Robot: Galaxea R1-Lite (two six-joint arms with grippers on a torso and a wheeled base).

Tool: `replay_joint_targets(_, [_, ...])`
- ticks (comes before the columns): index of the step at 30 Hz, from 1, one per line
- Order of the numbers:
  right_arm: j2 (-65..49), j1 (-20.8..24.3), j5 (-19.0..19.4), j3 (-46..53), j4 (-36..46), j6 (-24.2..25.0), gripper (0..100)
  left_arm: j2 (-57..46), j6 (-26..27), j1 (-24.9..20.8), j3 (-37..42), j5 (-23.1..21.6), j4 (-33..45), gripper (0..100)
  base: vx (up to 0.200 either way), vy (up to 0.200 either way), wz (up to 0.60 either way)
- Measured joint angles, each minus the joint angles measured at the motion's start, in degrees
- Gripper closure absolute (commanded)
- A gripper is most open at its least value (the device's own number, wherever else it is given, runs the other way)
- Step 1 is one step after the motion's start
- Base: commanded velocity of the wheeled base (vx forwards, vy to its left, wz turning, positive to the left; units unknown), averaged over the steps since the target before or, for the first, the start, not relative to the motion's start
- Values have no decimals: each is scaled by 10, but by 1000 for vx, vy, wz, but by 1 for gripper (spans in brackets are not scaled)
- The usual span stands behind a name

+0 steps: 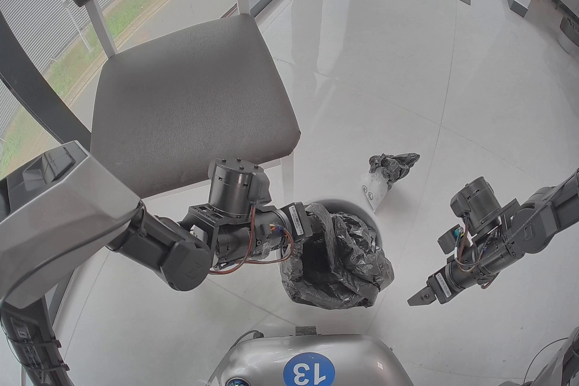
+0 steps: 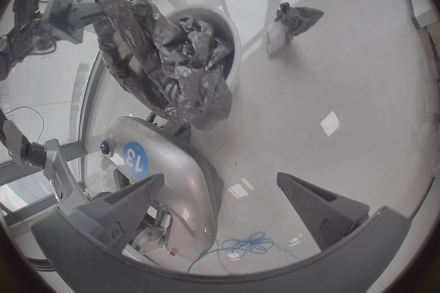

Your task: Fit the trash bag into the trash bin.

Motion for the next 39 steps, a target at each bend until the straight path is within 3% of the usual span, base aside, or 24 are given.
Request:
replay_joint_targets(9, [5, 49, -1, -30, -56, -5, 0, 1, -1, -11, -7, 1, -1, 100, 0, 0, 0])
replay_joint_targets(21, [100, 134, 0, -116, -108, -1, 0, -1, -1, -18, -14, 8, -5, 100, 0, 0, 0])
replay_joint_targets(33, [172, 154, 6, -169, -121, 2, 0, -2, -3, -26, -12, 18, -14, 100, 0, 0, 0])
replay_joint_targets(39, [200, 140, 4, -170, -143, -4, 0, -4, -3, -30, -6, 18, -21, 100, 0, 0, 0])
